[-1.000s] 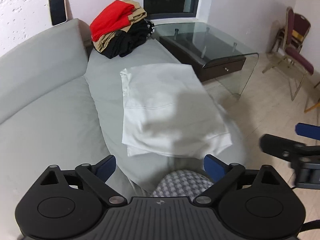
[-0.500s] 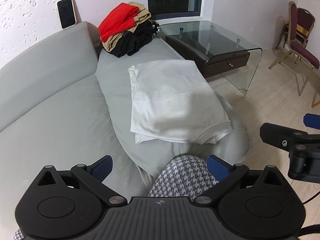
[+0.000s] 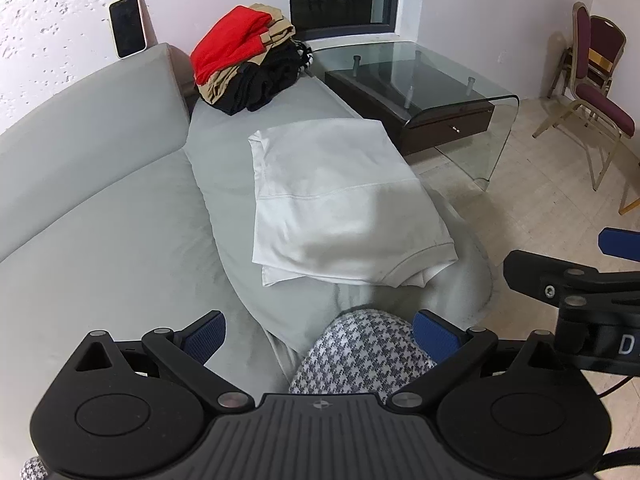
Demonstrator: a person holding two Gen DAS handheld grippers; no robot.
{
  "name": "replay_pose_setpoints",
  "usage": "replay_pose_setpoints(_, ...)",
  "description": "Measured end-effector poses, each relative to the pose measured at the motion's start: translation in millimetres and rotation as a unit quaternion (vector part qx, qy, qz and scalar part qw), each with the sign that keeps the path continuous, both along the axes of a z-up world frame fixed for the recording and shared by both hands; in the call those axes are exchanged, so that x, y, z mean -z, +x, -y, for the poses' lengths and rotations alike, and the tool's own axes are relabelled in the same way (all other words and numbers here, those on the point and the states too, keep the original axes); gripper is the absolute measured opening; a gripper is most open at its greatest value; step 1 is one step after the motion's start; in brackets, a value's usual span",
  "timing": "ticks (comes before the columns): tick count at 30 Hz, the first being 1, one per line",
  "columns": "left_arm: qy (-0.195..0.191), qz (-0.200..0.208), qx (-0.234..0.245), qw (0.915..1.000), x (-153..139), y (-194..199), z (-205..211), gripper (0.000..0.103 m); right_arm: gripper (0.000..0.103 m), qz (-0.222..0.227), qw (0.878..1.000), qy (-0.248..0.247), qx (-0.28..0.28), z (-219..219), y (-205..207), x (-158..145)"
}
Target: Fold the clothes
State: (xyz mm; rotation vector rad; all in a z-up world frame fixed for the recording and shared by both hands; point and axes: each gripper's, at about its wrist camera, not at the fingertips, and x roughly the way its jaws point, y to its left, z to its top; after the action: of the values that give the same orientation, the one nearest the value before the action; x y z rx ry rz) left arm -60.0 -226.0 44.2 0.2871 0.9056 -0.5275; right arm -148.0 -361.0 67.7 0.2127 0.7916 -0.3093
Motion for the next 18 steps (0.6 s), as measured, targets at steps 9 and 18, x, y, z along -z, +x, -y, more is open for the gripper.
replay_pose_setpoints(9,0.003,-0.006,-0.006,1.0000,7.1,2.9,2.4,0.101,0.103,-0.009,1.000,-0.004,-0.002,1.3,6.2,3.6)
replay_pose_setpoints(18,0.009,0.038,-0.005,0.9992,7.1,-4.3,1.4,0.101,0.103,-0.009,1.000,-0.001,-0.003,0.6,6.0,6.2)
